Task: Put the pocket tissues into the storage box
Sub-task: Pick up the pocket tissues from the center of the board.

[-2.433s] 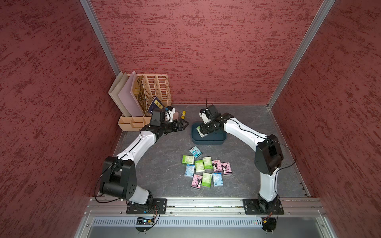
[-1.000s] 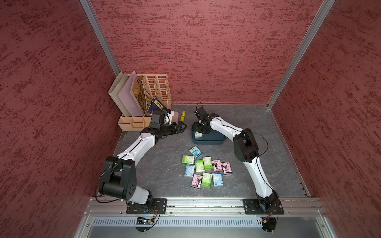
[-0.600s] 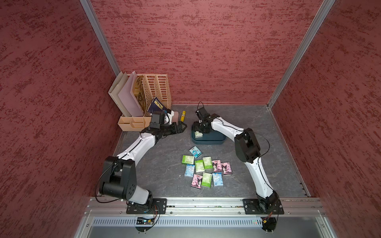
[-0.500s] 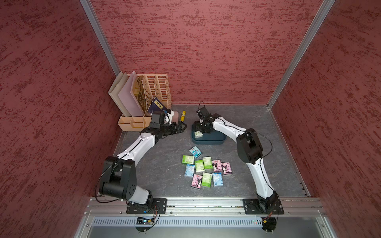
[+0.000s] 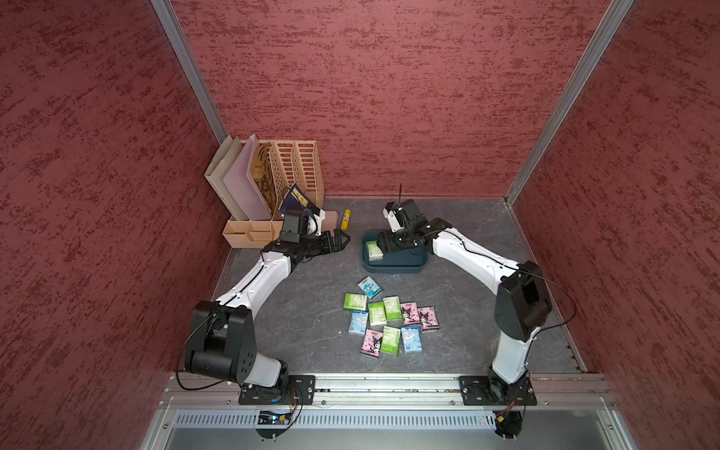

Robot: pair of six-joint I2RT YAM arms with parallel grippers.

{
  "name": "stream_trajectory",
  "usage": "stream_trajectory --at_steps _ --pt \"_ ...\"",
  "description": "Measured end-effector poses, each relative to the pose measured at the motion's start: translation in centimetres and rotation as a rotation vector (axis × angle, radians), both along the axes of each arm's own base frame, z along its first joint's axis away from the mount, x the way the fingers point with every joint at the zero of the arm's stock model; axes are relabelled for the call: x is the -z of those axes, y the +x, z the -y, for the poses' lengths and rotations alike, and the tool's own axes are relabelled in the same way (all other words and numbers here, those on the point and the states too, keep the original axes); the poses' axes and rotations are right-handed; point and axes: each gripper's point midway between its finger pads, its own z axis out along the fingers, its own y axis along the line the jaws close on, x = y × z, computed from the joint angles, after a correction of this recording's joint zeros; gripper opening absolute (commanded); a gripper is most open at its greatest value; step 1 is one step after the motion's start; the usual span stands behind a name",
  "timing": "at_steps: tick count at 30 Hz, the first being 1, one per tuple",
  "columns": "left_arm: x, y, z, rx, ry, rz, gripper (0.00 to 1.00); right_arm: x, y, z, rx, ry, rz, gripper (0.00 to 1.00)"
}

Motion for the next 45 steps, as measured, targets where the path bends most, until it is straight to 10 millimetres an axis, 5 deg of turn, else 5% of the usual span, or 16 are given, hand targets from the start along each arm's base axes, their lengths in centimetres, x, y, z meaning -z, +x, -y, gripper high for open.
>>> stream_trajectory --at_steps 5,10,14,19,28,45 --pt "0.5 -0.1 -2.7 -0.066 -0.001 -0.016 1.00 1.5 -4.4 -1.5 -0.141 -0.028 -0.032 0.63" --pt "0.9 -0.7 -3.5 -0.076 -0.007 -0.039 1.00 4.4 -9.0 -3.5 -0.287 -0.054 -0.096 0.64" --pt "1.4 -1.7 -4.5 -0.096 -0.016 -0.066 1.00 4.9 -10.5 -5.5 -0.358 -0.048 -0.106 0.63" --pt "2.0 -2.7 -5.2 -0.113 -0.021 -0.092 1.00 6.8 -10.2 -6.5 -0.360 -0.066 -0.135 0.62" --pt "2.8 -3.2 -5.2 -0.113 -0.026 -0.118 1.00 9.8 -9.3 -5.6 -0.268 -0.150 -0.170 0.62" --pt "3.9 -3.4 -1.7 -0.019 -0.016 -0.141 1.00 12.8 -8.8 -5.1 -0.205 -0.207 -0.218 0.66"
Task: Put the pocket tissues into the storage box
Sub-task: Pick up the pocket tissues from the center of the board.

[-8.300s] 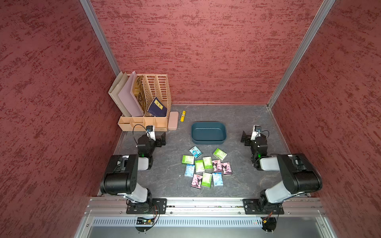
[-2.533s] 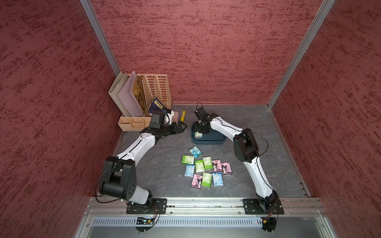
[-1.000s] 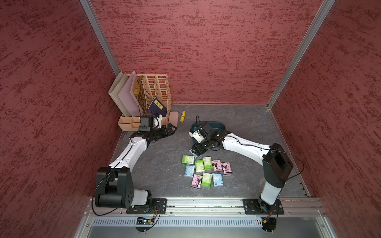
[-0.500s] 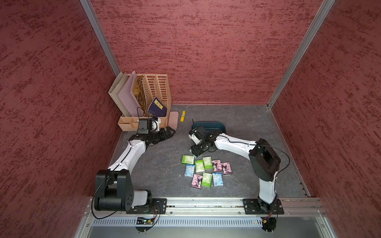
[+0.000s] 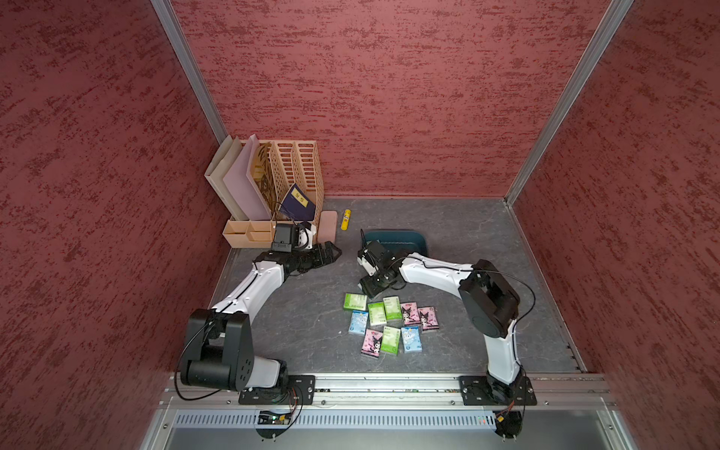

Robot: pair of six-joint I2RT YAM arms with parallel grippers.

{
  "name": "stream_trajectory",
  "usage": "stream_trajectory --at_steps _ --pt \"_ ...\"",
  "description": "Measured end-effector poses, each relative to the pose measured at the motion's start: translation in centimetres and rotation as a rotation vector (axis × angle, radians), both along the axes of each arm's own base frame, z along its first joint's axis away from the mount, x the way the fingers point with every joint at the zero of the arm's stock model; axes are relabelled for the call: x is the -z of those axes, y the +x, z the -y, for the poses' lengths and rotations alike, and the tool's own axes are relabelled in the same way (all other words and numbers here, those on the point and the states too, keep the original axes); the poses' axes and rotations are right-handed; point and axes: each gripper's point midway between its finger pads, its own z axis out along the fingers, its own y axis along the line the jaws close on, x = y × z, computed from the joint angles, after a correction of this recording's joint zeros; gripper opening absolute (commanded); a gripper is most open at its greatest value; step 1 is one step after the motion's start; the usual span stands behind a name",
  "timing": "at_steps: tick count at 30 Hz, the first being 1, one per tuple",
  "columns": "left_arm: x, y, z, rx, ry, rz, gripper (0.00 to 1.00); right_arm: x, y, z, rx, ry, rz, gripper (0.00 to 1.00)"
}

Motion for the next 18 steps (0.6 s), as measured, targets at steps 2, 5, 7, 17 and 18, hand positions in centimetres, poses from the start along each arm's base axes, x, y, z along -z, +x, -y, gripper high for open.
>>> stream_trajectory --at_steps 2,5,7,17,18 --pt "0.1 0.1 0.3 0.006 0.001 -0.002 1.00 0.3 0.0 0.0 0.001 -0.005 -0.006 0.66" --pt "0.6 0.1 0.6 0.015 0.001 -0.016 1.00 0.9 -0.1 0.1 0.004 -0.014 -0.015 0.60" --pt "1.1 0.2 1.0 0.021 0.001 -0.032 1.00 1.2 -0.1 0.1 0.006 -0.017 -0.019 0.48" --pt "1.0 0.2 2.0 0.059 -0.037 -0.048 1.00 -0.4 0.0 0.0 0.007 0.015 0.012 0.34" --pt "0.7 0.3 2.2 0.067 -0.047 -0.041 1.00 -1.0 0.0 0.0 0.004 0.025 0.022 0.34"
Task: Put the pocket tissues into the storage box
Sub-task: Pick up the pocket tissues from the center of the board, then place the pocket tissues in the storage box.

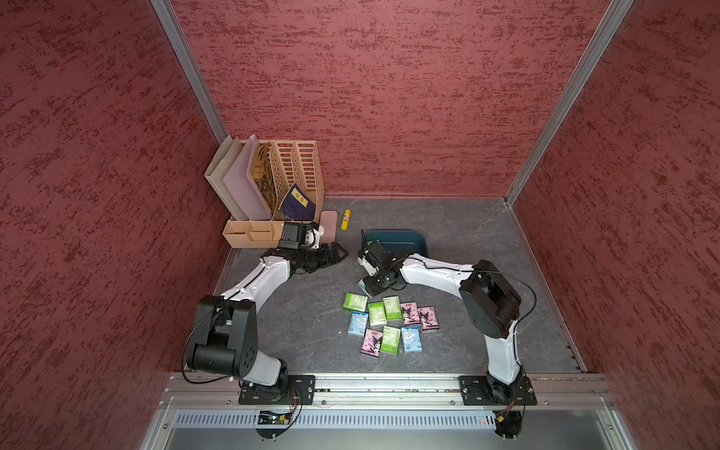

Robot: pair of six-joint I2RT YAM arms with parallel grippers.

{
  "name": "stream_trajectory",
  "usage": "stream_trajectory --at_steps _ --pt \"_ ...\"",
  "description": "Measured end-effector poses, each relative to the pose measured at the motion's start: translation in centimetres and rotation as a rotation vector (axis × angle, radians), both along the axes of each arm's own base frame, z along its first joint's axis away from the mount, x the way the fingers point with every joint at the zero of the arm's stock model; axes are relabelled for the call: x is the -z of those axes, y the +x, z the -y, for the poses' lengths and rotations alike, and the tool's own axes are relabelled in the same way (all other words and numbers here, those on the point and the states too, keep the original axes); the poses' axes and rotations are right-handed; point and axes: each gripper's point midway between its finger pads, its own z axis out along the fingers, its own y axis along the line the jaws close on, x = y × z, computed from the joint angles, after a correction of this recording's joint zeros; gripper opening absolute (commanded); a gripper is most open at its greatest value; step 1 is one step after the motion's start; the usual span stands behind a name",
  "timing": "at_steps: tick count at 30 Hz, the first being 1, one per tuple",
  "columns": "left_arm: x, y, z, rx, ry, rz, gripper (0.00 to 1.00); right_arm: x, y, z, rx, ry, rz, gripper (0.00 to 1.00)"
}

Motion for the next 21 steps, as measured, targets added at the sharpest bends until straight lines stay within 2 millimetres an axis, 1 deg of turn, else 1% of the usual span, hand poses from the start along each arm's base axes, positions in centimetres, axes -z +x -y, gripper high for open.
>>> stream_trajectory --at_steps 2,6,9,11,13,17,21 --pt "-0.5 0.1 0.3 0.012 -0.015 0.009 1.00 -1.5 0.0 0.0 -0.004 0.025 0.023 0.34" --pt "-1.5 0.1 0.9 0.045 -0.051 0.019 1.00 -5.4 0.1 -0.2 -0.011 0.093 0.089 0.35" --pt "-2.3 0.3 1.8 0.082 -0.080 0.024 1.00 -8.0 0.6 0.1 0.003 0.138 0.133 0.35" --pt "-2.8 0.6 2.8 0.115 -0.099 0.026 1.00 -9.1 1.1 0.4 0.018 0.161 0.150 0.35" --pt "-3.2 0.7 4.0 0.152 -0.116 0.028 1.00 -9.6 2.0 1.2 0.049 0.171 0.159 0.35" --pt "-3.7 0.7 6.6 0.225 -0.144 0.027 1.00 -9.6 4.4 3.9 0.149 0.166 0.155 0.35" --pt "-3.3 0.4 8.8 0.282 -0.158 0.013 1.00 -9.3 6.5 6.8 0.257 0.153 0.149 0.36"
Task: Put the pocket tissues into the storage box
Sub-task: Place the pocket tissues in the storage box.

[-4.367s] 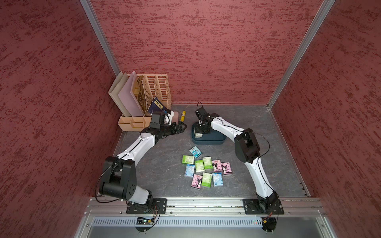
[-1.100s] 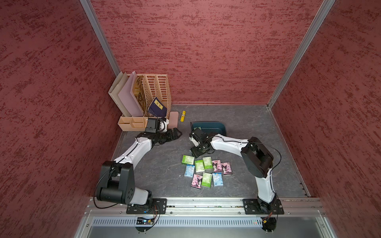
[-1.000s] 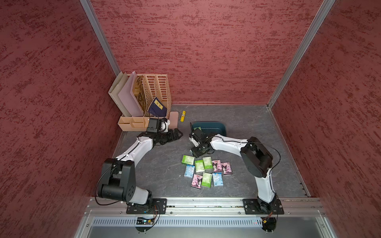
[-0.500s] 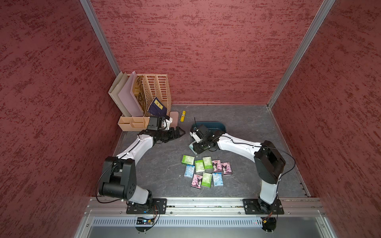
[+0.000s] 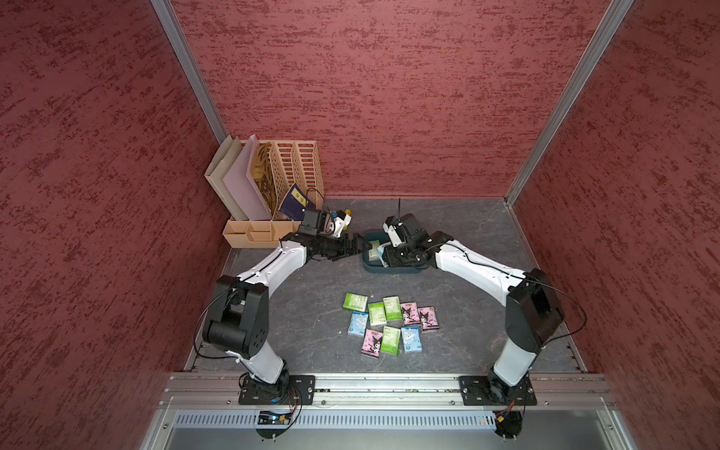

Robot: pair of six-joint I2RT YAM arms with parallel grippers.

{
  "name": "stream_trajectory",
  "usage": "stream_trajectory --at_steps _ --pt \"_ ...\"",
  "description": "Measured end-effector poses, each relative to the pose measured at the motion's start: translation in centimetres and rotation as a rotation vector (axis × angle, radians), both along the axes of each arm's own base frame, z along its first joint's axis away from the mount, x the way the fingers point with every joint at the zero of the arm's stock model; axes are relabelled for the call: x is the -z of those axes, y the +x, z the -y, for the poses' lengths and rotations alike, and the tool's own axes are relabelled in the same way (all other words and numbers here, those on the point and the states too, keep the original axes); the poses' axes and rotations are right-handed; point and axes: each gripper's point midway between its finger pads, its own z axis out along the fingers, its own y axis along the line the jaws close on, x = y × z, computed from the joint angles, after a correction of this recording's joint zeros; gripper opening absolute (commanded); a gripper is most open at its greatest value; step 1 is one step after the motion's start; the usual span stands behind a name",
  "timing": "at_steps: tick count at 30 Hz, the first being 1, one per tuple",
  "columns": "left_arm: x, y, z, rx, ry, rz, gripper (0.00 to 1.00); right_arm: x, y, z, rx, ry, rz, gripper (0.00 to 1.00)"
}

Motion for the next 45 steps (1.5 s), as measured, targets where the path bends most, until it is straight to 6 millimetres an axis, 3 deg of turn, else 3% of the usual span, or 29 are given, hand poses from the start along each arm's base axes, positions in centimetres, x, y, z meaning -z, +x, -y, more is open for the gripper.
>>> stream_trajectory --at_steps 7,19,33,45 --pt "1.3 0.0 1.9 0.021 -0.010 -0.032 1.00 2.0 3.2 2.5 0.138 -0.010 -0.050 0.38" --pt "2.0 0.9 2.3 -0.005 -0.015 -0.040 1.00 6.1 7.6 1.0 0.205 -0.012 -0.104 0.39" --pt "2.5 0.9 1.9 -0.015 0.013 -0.039 1.00 9.2 8.9 1.9 0.239 -0.055 -0.132 0.42" --pt "2.5 0.9 1.9 -0.017 0.015 -0.038 1.00 9.0 10.3 1.0 0.240 -0.035 -0.115 0.52"
